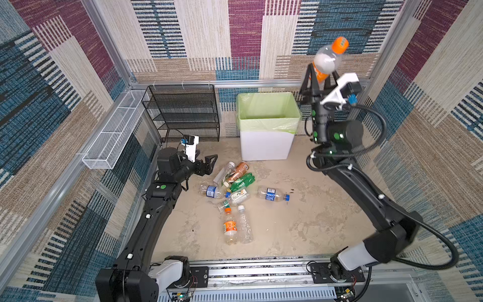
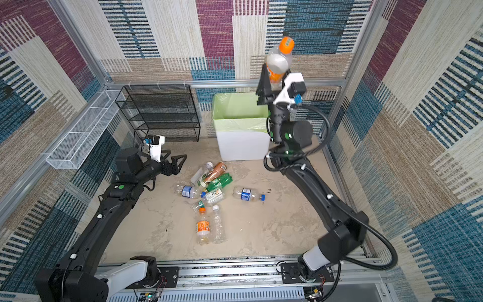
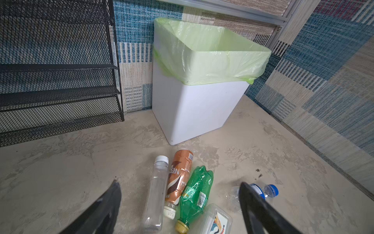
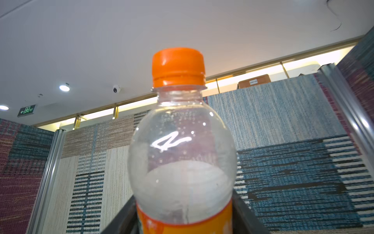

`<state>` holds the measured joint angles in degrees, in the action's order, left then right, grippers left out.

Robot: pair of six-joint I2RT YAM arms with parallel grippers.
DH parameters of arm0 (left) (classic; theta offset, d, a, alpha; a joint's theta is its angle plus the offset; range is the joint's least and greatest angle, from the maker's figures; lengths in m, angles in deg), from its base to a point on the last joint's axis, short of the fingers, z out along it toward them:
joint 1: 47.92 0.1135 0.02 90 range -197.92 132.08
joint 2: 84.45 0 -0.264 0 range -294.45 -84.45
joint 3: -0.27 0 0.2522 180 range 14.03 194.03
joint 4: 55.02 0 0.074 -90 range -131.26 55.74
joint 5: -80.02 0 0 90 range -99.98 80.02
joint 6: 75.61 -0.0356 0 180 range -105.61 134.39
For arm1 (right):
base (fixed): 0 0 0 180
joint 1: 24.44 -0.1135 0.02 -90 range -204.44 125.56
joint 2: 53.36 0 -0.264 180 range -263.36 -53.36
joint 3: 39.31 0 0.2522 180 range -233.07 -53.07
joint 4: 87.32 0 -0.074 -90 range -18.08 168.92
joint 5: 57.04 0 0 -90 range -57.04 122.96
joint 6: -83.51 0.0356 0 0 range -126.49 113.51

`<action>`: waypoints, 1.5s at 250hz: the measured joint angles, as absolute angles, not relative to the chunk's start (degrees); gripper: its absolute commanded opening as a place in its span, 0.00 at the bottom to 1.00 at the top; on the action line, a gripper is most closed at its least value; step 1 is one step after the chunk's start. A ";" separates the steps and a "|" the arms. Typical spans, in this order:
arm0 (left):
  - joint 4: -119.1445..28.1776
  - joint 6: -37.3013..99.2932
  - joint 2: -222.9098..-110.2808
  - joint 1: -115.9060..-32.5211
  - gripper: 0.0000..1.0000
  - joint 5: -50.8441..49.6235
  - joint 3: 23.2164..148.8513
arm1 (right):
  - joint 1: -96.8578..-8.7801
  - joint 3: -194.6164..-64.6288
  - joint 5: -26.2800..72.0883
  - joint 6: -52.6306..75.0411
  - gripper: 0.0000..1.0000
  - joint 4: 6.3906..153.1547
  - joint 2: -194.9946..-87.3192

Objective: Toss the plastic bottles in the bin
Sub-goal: 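Carry the orange-capped bottle over the bin and open the right gripper, then move the right gripper down onto the blue-label water bottle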

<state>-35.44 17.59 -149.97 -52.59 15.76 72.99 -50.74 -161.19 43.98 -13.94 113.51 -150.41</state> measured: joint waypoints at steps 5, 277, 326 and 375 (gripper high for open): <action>-35.42 17.59 -149.88 -52.59 0.91 15.62 72.99 | -50.33 -167.15 43.33 -13.37 0.92 108.99 -154.21; -35.46 17.20 -152.22 -52.59 0.91 16.41 72.75 | -47.62 -124.40 17.76 -18.33 0.97 52.92 -135.44; -35.18 17.26 -154.19 -52.68 0.91 18.88 73.47 | -49.15 -118.72 15.11 -18.90 0.95 46.13 -139.35; -35.05 17.20 -153.38 -53.44 0.91 18.86 73.47 | -53.74 -116.97 17.21 -20.73 0.91 44.18 -145.52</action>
<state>-35.05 17.20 -153.38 -53.44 18.86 73.47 -53.74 -116.97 17.21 -20.73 44.18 -145.52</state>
